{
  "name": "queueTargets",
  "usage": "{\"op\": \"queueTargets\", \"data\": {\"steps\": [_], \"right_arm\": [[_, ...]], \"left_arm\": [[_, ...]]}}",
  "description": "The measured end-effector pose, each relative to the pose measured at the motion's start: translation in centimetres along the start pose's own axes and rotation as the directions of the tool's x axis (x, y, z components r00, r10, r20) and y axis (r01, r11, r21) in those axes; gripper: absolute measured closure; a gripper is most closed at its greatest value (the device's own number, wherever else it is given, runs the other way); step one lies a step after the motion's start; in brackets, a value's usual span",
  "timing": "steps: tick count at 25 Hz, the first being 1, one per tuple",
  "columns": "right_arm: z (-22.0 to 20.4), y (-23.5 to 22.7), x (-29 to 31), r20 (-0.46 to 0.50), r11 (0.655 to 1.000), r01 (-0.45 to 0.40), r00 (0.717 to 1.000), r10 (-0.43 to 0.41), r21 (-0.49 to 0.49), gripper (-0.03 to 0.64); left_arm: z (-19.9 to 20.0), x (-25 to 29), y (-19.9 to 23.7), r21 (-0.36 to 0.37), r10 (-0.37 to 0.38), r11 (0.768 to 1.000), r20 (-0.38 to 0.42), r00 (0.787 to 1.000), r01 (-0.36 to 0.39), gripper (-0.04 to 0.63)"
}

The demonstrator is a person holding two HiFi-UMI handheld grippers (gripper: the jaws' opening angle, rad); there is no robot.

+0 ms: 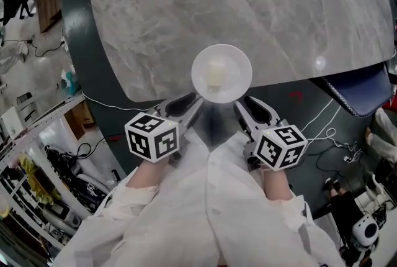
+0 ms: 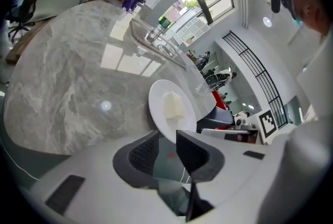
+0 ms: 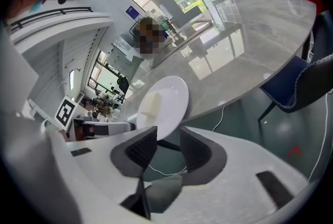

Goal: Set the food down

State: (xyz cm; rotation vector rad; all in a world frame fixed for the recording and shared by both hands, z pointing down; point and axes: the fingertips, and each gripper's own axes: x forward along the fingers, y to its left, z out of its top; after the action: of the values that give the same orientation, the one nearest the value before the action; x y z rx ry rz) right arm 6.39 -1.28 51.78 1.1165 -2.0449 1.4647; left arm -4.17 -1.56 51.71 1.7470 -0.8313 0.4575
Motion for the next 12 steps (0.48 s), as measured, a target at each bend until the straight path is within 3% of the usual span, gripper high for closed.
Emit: {"op": "queueTargets", "data": {"steps": [12], "right_arm": [[-0.1, 0.0, 1.5, -0.007, 0.998, -0.031, 0.999, 0.031, 0.055, 0.512]], "left_arm": [[-0.1, 0.9, 0.0, -0.039, 0.015, 0.999, 0.019, 1.0, -0.014, 0.489]]}}
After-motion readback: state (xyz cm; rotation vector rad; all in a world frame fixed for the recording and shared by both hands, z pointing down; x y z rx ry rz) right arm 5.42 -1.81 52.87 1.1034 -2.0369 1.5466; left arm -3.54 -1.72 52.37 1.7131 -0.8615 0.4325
